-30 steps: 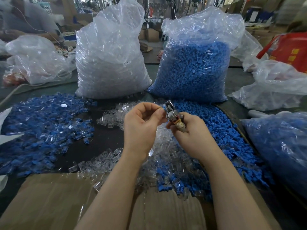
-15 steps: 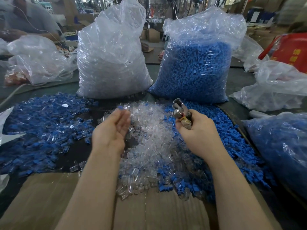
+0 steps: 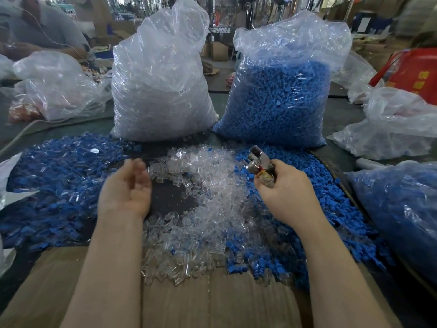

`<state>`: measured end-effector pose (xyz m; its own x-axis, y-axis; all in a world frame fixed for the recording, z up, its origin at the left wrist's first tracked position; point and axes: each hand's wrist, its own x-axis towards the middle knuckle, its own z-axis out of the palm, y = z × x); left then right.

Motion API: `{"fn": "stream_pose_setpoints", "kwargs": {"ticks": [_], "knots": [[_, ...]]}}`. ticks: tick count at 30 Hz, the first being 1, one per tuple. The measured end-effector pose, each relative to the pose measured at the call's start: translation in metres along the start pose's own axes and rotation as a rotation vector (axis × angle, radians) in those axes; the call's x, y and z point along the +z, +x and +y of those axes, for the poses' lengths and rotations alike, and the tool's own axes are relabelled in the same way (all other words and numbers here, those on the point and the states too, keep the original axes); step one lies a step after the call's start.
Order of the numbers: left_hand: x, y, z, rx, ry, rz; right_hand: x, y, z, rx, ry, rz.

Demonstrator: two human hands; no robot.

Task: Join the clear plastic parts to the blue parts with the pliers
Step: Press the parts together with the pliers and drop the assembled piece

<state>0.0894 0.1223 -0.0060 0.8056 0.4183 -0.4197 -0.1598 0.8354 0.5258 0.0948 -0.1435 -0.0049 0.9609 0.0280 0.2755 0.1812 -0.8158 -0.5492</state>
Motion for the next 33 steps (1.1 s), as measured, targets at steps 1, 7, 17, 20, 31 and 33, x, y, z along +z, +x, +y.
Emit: {"fn": "stream_pose_setpoints", "kwargs": {"ticks": [1,7,17,20,31,33], "knots": [[0.007,-0.005,-0.006,-0.02,0.197,-0.086,0.0,0.0,-0.001,-0.009,-0.015,-0.005],[0.039,-0.048,-0.054,-0.033,1.02,-0.591,0.006,-0.003,-0.013,-0.11,-0.182,-0.035],[0.044,-0.054,-0.07,0.155,0.942,-0.534,0.006,-0.004,-0.017,-0.214,-0.271,-0.043],[0.042,-0.049,-0.064,0.164,0.931,-0.562,0.005,-0.004,-0.012,-0.137,-0.272,-0.028],[0.004,0.002,-0.038,0.585,2.078,-0.148,-0.008,-0.002,0.023,0.526,-0.34,0.088],[-0.001,0.006,-0.038,0.459,2.143,-0.16,-0.008,-0.004,0.028,0.599,-0.368,0.066]]}}
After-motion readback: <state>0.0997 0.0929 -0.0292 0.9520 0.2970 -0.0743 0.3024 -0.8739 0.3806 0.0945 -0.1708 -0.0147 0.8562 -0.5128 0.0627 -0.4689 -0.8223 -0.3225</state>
